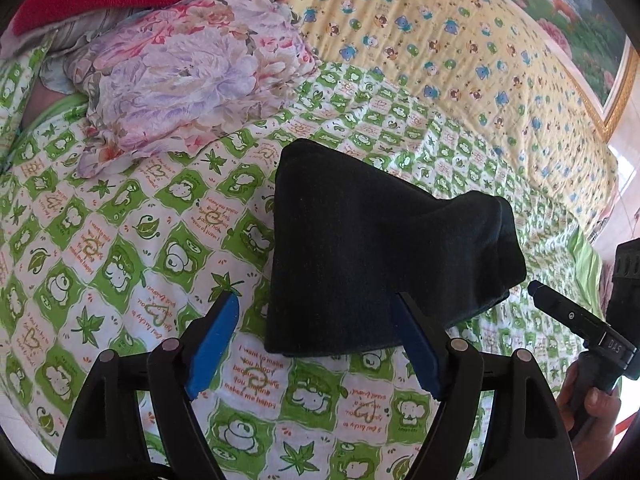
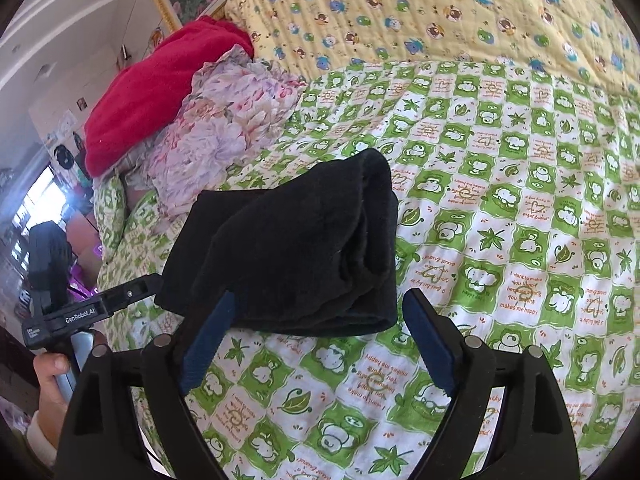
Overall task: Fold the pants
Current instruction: 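Open both grippers and lift them off the folded pants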
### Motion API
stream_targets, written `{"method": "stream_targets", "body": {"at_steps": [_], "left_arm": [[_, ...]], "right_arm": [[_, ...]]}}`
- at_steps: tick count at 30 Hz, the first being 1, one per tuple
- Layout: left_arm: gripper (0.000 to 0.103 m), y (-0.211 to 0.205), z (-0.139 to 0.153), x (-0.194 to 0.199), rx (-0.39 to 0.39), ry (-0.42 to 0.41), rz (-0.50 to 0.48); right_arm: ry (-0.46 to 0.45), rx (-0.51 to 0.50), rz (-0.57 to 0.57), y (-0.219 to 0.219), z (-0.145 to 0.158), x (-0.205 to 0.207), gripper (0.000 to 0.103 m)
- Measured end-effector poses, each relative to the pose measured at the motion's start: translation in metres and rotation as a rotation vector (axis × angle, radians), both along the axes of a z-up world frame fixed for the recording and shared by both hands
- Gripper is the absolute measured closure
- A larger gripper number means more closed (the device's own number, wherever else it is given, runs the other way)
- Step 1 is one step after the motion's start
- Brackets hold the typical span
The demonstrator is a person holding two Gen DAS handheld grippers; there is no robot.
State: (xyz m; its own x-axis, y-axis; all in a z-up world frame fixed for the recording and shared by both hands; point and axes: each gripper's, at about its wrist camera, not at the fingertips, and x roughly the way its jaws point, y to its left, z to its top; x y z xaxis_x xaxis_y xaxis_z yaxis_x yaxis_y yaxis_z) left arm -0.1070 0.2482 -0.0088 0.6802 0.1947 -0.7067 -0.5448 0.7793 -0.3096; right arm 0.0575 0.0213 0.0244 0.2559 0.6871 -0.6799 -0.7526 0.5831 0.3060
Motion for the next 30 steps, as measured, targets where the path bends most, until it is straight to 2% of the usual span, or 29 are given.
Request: {"method": "stream_targets", "body": {"at_steps": [5, 17, 30], "left_arm": [[0.023, -0.008, 0.003, 0.001, 0.025, 0.019, -0.015], [0.022, -0.026, 0.009, 0.004, 0.127, 0.056, -0.036], [0.021, -0.030, 0.010, -0.004, 0.153, 0.045, -0.032]], "right_arm": [[-0.042, -0.017, 0.022, 0.003, 0.003, -0.012, 0.011], [-0.088, -0.034, 0.035, 0.005, 0.009, -0.025, 0.007], [-0.161, -0.066, 0.071, 0.013, 0.008, -0.041, 0.005]]}}
